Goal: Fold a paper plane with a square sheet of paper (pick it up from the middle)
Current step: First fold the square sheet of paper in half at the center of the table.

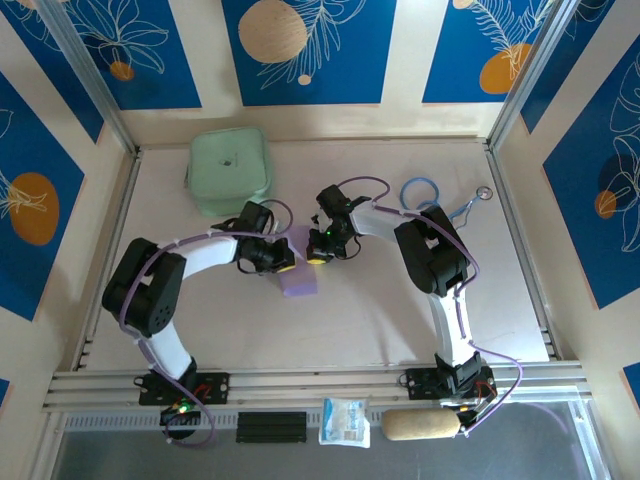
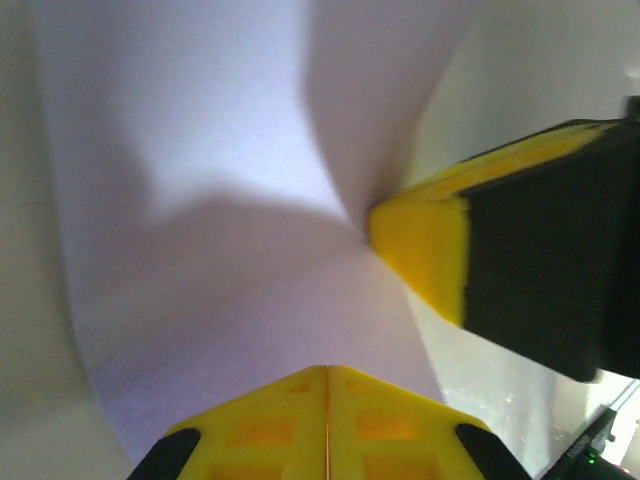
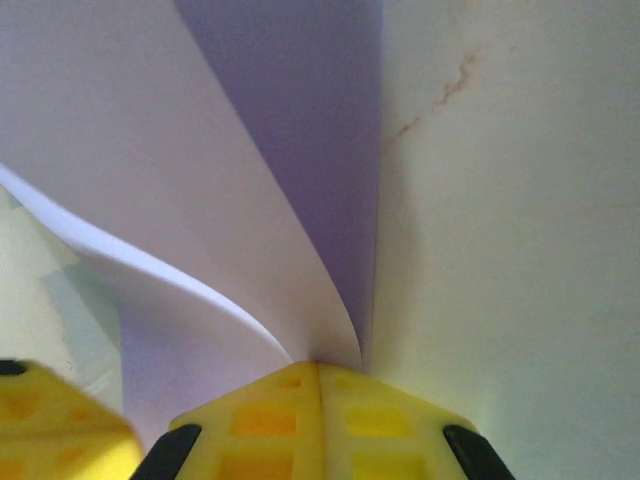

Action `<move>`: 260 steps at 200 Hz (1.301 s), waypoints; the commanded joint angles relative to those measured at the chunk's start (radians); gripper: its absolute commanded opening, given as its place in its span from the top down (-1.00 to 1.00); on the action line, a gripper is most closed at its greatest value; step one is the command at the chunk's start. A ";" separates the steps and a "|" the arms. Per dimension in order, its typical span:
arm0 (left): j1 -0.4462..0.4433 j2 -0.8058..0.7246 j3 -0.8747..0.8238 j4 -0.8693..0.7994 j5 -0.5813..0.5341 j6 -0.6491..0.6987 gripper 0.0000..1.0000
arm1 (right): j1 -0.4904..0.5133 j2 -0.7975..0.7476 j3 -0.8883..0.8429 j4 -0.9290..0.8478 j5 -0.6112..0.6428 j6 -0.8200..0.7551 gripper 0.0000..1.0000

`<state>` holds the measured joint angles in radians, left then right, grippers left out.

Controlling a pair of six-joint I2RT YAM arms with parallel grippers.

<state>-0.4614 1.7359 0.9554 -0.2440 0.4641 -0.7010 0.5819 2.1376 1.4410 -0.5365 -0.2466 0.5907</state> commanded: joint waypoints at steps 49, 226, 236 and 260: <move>0.032 -0.003 -0.123 -0.069 -0.091 0.042 0.85 | -0.012 0.166 -0.083 -0.180 0.327 0.000 0.95; -0.015 -0.020 -0.119 0.035 0.038 -0.025 0.85 | -0.015 0.178 -0.076 -0.199 0.337 0.003 0.95; -0.015 -0.024 -0.151 0.022 0.029 -0.014 0.86 | -0.016 0.181 -0.077 -0.200 0.337 0.004 0.95; -0.010 -0.028 -0.215 -0.047 -0.012 0.032 0.90 | -0.015 0.186 -0.079 -0.195 0.337 0.006 0.96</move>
<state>-0.4706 1.7077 0.8104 -0.1768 0.4900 -0.7200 0.5835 2.1521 1.4578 -0.5591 -0.2390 0.5911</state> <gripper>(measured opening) 0.062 0.056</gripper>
